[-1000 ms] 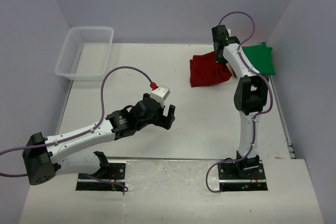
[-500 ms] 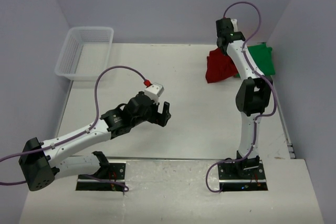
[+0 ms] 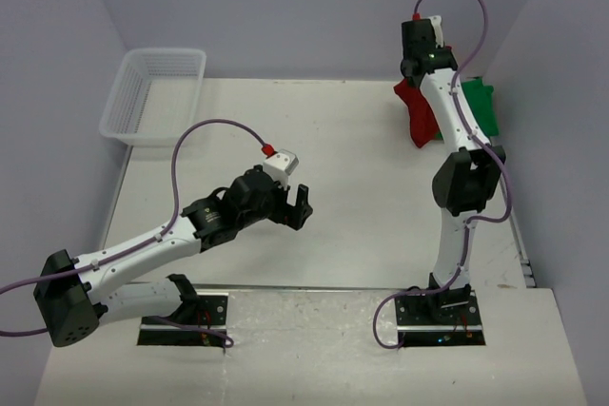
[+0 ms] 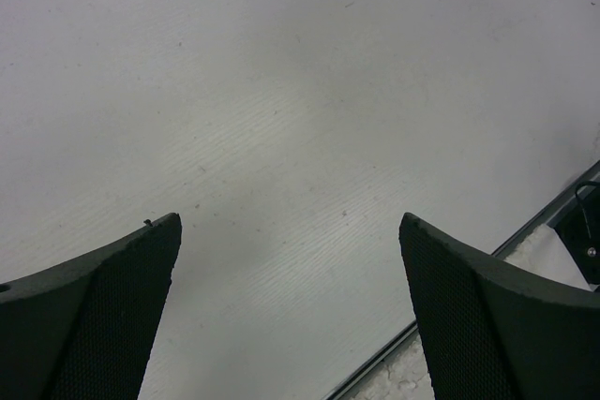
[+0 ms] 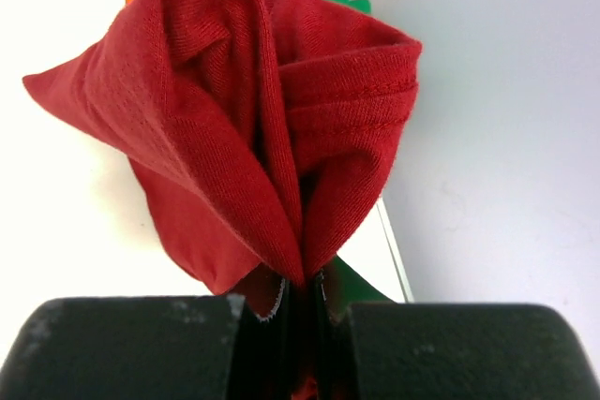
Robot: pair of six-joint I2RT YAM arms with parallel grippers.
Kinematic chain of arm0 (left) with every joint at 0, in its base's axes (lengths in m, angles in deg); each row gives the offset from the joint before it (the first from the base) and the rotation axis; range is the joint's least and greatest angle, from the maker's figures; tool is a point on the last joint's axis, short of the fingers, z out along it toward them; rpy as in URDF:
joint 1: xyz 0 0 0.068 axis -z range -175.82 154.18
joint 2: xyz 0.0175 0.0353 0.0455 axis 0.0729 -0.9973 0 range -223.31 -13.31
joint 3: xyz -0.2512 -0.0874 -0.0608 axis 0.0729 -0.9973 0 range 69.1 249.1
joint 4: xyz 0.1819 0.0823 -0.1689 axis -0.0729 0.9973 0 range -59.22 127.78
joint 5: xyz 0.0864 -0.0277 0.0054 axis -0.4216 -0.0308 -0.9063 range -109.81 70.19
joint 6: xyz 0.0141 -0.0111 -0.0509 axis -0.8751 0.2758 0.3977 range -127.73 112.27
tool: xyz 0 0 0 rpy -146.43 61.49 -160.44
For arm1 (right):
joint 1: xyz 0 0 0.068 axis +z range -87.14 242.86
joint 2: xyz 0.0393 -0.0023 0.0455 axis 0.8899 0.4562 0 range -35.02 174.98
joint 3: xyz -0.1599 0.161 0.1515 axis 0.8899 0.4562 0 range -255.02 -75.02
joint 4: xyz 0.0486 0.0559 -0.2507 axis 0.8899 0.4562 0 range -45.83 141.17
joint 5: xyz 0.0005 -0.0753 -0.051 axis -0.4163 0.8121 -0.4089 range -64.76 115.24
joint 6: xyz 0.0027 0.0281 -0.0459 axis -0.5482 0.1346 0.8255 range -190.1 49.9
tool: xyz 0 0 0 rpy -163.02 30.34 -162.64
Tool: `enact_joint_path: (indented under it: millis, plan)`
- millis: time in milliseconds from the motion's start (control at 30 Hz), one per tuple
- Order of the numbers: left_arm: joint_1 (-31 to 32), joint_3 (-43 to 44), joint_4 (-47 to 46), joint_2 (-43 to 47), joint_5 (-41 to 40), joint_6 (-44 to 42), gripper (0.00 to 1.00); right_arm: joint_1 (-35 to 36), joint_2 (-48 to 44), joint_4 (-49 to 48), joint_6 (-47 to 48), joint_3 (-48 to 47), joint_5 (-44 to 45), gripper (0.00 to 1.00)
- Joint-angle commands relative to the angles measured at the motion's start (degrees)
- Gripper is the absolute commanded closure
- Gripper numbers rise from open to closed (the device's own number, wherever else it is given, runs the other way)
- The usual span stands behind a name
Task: Fold and stack the t-shirts
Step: Put the neatly folded tshirt into the corner of the board with the right arm
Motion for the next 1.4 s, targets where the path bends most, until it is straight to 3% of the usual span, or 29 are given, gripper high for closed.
enact_joint_path:
  millis: [0,667,1100,1367]
  plan:
    - [-0.4,-0.7,-2.4,1.2,1.5,-0.7,0.02,-0.5,-4.4,-3.0,2.3,-3.4,3.4,1.00]
    - [-1.1,-1.6,-3.3,0.8,3.4,-0.5,0.03,-1.3,-5.9,-4.9,2.2,-4.4,0.1,1.00]
    - [-1.4,-2.0,-2.8,1.7,4.3,-0.5,0.03,-3.3,-0.7,-3.8,1.8,-5.0,5.6,1.00]
    - [-1.5,-2.5,-2.4,2.3,4.8,-0.3,0.03,-5.8,3.2,-3.4,-0.3,-3.1,3.9,1.00]
